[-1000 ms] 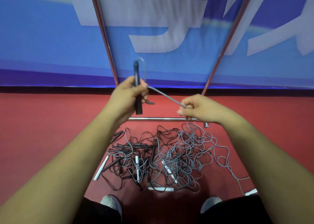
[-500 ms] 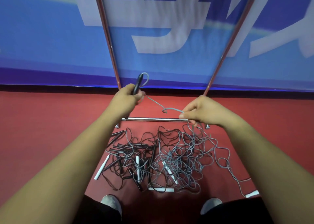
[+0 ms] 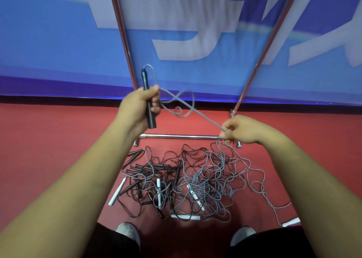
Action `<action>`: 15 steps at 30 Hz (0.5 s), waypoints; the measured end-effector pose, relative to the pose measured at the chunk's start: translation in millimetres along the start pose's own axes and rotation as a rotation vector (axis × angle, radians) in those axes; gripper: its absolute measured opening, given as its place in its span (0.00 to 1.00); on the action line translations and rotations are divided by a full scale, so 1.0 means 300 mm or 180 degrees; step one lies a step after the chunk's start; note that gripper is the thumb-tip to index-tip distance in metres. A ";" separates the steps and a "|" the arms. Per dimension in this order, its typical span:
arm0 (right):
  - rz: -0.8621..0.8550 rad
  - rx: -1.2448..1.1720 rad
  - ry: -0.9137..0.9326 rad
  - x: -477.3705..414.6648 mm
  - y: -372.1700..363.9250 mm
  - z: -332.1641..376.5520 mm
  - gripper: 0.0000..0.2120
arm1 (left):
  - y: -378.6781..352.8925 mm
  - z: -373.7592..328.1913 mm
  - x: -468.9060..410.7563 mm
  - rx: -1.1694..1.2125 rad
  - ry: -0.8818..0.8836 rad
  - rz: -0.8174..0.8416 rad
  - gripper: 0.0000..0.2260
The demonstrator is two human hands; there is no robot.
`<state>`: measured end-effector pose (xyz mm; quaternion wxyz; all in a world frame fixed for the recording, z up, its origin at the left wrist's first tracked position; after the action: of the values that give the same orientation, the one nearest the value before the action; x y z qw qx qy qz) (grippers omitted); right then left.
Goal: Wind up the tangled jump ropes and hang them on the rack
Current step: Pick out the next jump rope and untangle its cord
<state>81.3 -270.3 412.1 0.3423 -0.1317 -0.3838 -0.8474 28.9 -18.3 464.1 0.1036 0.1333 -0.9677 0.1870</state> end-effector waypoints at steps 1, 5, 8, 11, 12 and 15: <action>0.0039 0.0097 -0.0234 -0.002 0.011 -0.067 0.13 | 0.038 -0.016 -0.007 0.0250 -0.0003 -0.0165 0.10; -0.0330 -0.0453 -0.0267 0.018 0.065 -0.125 0.08 | 0.173 -0.033 -0.009 -0.0778 -0.0030 -0.0813 0.06; -0.0535 -0.0928 0.0311 0.042 0.095 0.014 0.06 | 0.202 -0.027 -0.009 -0.2756 -0.0094 -0.1081 0.05; -0.0256 -0.0721 0.0556 0.066 0.042 0.145 0.07 | 0.117 -0.036 0.007 -0.3190 -0.0419 -0.0839 0.14; -0.0149 -0.0616 0.0593 0.077 0.013 0.179 0.07 | 0.068 -0.037 0.017 -0.3142 -0.0580 -0.0595 0.16; 0.0112 -0.0513 0.0801 0.102 -0.073 0.275 0.06 | -0.098 0.036 0.067 -0.2798 -0.0480 0.0626 0.15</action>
<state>40.7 -213.7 470.1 0.3909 -0.0582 -0.2662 -0.8792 17.2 -53.2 469.1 0.0614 -0.0025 -0.9682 -0.2427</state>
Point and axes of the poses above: each hand's wrist, its own x-axis away from the middle knuckle, its own y-axis out of the back of the hand, z = x × y, the point moved 9 cm from there along -x, towards the middle knuckle, and after that the axes turned 9 degrees about -x, right-handed, at the moved point
